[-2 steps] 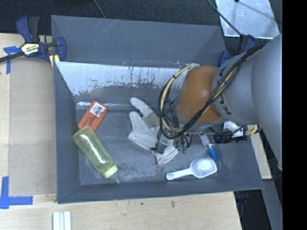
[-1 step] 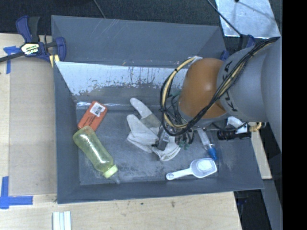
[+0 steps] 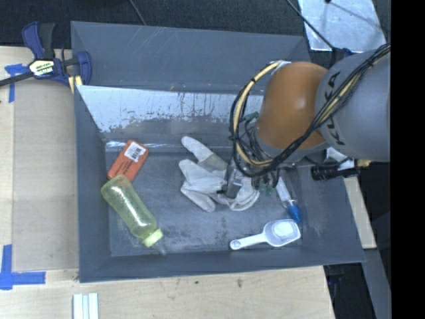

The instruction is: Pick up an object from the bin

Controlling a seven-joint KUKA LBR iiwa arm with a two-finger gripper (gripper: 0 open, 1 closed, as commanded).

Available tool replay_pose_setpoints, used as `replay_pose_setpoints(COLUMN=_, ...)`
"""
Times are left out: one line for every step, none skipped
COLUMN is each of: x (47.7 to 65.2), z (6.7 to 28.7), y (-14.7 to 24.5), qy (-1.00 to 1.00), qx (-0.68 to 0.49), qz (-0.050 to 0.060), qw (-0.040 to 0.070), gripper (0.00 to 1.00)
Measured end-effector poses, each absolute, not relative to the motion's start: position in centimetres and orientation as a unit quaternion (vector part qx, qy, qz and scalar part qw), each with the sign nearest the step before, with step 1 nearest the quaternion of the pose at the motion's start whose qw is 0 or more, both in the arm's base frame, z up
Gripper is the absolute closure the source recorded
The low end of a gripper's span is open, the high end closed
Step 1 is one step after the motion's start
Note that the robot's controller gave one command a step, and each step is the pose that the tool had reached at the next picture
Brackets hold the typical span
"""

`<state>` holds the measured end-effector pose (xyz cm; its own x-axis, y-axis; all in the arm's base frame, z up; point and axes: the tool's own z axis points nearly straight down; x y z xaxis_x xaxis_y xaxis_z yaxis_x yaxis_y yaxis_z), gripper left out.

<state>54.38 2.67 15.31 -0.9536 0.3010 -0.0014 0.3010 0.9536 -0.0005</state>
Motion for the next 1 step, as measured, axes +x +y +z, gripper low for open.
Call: replay_pose_setpoints(x=54.54, z=19.83, y=2.37, qy=0.989, qx=0.146, qz=-0.001, qw=-0.003, gripper=1.0)
